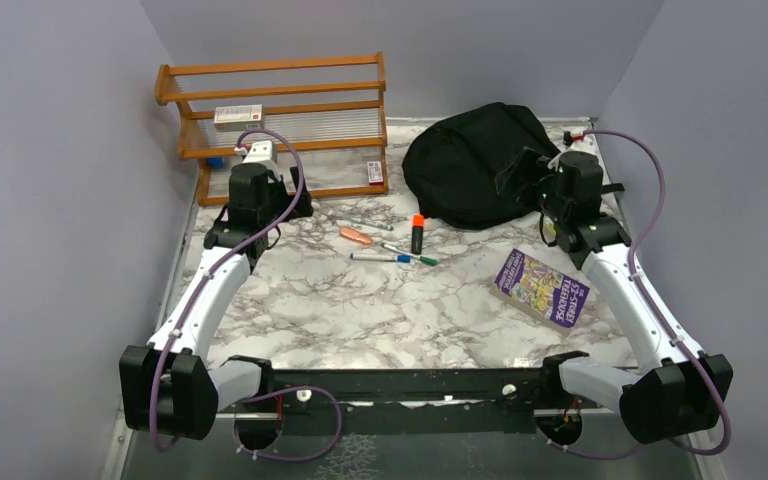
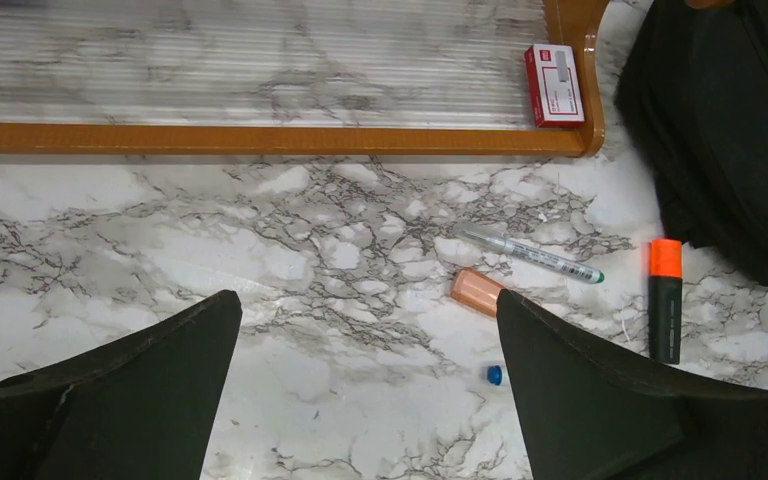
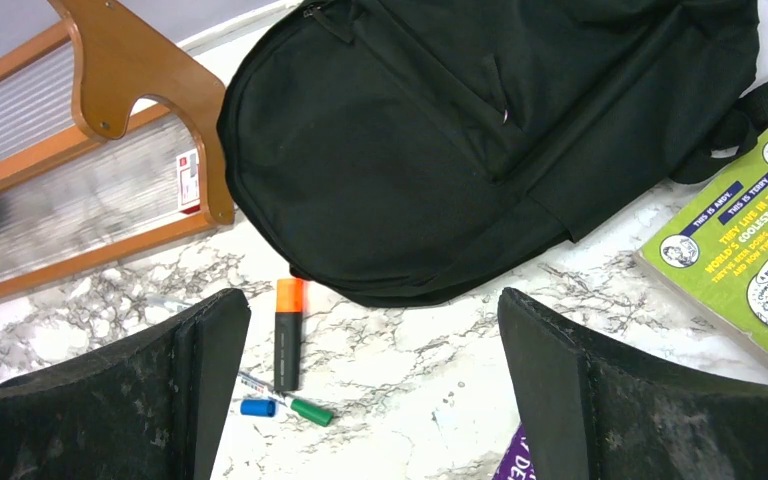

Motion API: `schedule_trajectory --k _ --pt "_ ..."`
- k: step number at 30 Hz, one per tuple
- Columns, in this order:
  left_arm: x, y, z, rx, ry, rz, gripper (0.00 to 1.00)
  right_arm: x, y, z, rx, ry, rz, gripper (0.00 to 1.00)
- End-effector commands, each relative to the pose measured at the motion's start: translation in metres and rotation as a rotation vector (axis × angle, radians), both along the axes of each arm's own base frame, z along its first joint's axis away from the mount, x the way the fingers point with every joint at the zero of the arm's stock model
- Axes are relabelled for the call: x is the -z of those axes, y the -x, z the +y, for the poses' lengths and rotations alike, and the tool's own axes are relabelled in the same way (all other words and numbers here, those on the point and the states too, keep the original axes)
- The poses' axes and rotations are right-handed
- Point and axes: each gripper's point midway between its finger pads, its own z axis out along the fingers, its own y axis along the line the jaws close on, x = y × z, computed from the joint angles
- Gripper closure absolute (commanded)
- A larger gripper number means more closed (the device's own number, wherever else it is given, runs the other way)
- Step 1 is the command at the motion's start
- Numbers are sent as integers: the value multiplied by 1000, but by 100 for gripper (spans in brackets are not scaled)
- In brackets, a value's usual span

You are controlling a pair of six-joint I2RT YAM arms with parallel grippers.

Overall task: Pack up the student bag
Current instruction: Pick up the student bag at the center of the board.

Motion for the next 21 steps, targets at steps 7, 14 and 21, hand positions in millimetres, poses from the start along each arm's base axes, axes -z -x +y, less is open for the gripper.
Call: schedule_trajectory --k 7,14,21 --pt "-28 -5 -1 10 35 -89 1 -5 8 -10 50 -12 -17 0" --pt "-17 -4 10 -40 22 -64 1 2 9 -7 26 -4 24 0" --pt "-18 -3 13 -54 24 -68 1 21 10 3 -32 4 93 0"
